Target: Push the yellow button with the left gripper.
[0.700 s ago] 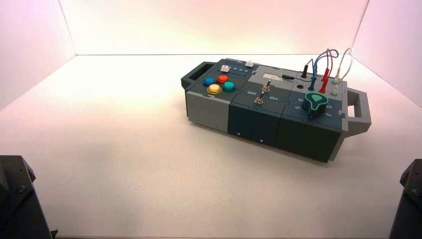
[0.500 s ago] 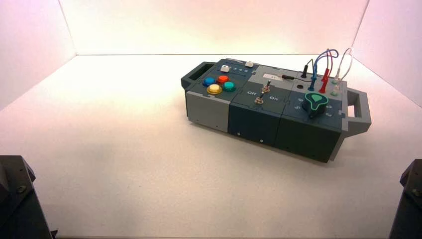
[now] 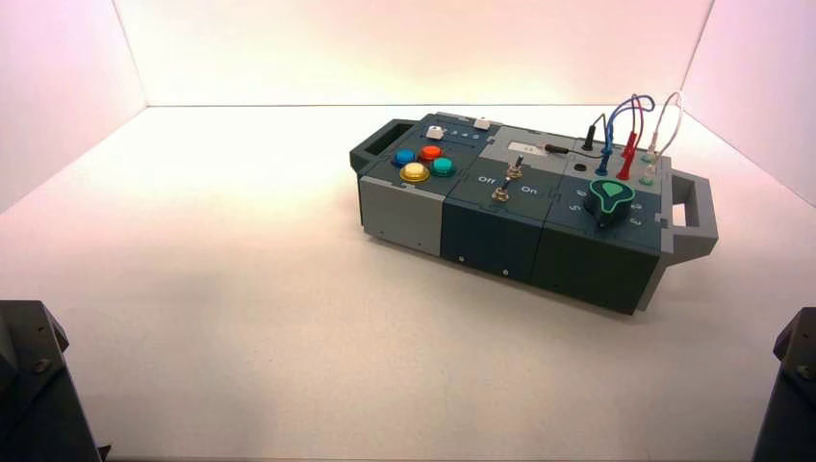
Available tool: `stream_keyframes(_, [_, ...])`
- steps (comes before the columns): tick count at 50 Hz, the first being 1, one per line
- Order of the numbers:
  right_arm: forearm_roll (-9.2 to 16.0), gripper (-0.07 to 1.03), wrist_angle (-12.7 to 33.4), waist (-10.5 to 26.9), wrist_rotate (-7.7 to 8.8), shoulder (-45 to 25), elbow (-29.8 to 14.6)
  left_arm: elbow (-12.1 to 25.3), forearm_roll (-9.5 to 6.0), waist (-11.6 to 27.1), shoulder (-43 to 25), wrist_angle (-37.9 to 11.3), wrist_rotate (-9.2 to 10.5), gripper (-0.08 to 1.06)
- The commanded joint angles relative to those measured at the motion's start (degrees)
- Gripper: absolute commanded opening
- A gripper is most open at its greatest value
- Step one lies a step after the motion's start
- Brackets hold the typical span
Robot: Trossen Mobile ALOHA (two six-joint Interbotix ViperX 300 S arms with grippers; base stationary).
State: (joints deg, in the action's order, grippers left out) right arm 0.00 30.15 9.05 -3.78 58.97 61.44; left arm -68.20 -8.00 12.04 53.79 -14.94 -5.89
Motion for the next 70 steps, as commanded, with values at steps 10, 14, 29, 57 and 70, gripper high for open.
stream_keyframes(10, [0.79,-0.02,1.76,-0.09,-0.09,-5.63,-1.58,9.05,-0.09,10.37,-17.31,-2.72,-0.26,-0.03])
stream_keyframes(14, [0.79,-0.02,2.37,-0.18,0.00,-7.65,-2.11,11.78,-0.26,12.83,-22.06,-2.81,-0.09,-0.03])
stream_keyframes(29, [0.88,-0.02,3.96,-0.09,0.00,-11.34,-3.25,20.92,-0.53,21.62,-39.20,-3.60,0.09,-0.03])
stream_keyframes(57, [0.97,-0.02,4.22,-0.09,0.00,-11.25,-3.16,34.98,-0.70,31.90,-57.30,-11.34,0.18,-0.03])
stream_keyframes(70, [0.97,-0.02,4.22,-0.09,0.00,-11.25,-3.16,35.42,-0.79,32.43,-59.68,-12.66,0.18,-0.03])
